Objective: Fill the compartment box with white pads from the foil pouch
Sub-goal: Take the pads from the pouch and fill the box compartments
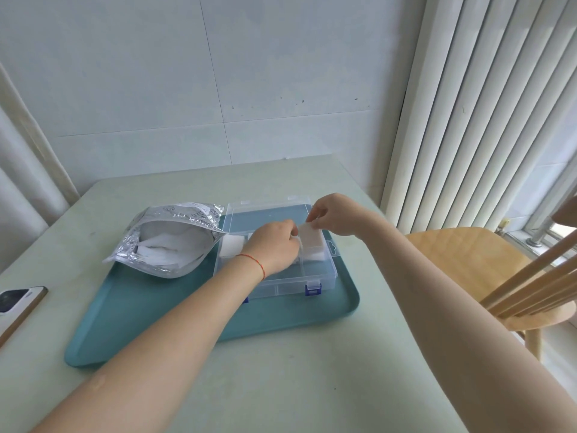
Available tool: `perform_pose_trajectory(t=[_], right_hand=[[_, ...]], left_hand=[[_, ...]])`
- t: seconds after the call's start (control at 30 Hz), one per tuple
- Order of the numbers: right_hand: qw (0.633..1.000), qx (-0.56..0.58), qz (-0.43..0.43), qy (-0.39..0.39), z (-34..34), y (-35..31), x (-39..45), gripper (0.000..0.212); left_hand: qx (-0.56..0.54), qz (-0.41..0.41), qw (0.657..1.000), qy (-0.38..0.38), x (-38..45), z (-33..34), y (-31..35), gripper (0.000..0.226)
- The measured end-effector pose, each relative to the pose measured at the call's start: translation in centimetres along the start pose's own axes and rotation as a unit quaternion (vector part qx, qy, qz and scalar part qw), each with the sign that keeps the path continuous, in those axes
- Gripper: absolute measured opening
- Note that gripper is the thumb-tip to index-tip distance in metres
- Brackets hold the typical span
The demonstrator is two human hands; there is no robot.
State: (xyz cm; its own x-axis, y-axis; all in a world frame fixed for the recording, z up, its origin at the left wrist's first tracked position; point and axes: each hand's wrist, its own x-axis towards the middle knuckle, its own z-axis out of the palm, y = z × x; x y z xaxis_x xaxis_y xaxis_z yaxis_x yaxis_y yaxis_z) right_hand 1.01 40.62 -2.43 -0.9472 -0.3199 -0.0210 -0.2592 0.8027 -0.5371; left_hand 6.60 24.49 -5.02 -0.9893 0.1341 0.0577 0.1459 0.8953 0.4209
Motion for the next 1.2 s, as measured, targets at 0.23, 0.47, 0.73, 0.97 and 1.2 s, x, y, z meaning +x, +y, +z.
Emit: perform_pose_trajectory(t=[0.23, 0.47, 0.73, 0.97, 1.2], right_hand=[[0.996, -0.083, -0.006, 0.019, 0.7, -1.0, -0.1, 0.017], [0.971, -0.236, -0.008, 0.034, 2.5, -1.6, 0.5, 0.012], [0.964, -0.259, 0.027, 0.049, 2.8, -1.6, 0.4, 0.014], [0.961, -0.274, 0.048, 0.012, 2.0, -1.5, -0.6, 0.027], [0.987, -0.155, 0.025, 0.042, 2.1, -1.2, -2.7, 0.027]], left_hand=[[0.008, 0.006, 1.000, -0.005, -0.1, 0.1, 0.1, 0.027], [0.052, 0.026, 0.997, -0.041, -0.1, 0.0, 0.6, 0.043], [0.077, -0.008, 0.994, -0.077, 0.0, -0.4, 2.0, 0.040], [0.065, -0.001, 0.994, -0.087, 0.2, -0.7, 1.8, 0.037], [0.016, -0.027, 0.995, -0.094, 0.5, -0.5, 0.6, 0.028]])
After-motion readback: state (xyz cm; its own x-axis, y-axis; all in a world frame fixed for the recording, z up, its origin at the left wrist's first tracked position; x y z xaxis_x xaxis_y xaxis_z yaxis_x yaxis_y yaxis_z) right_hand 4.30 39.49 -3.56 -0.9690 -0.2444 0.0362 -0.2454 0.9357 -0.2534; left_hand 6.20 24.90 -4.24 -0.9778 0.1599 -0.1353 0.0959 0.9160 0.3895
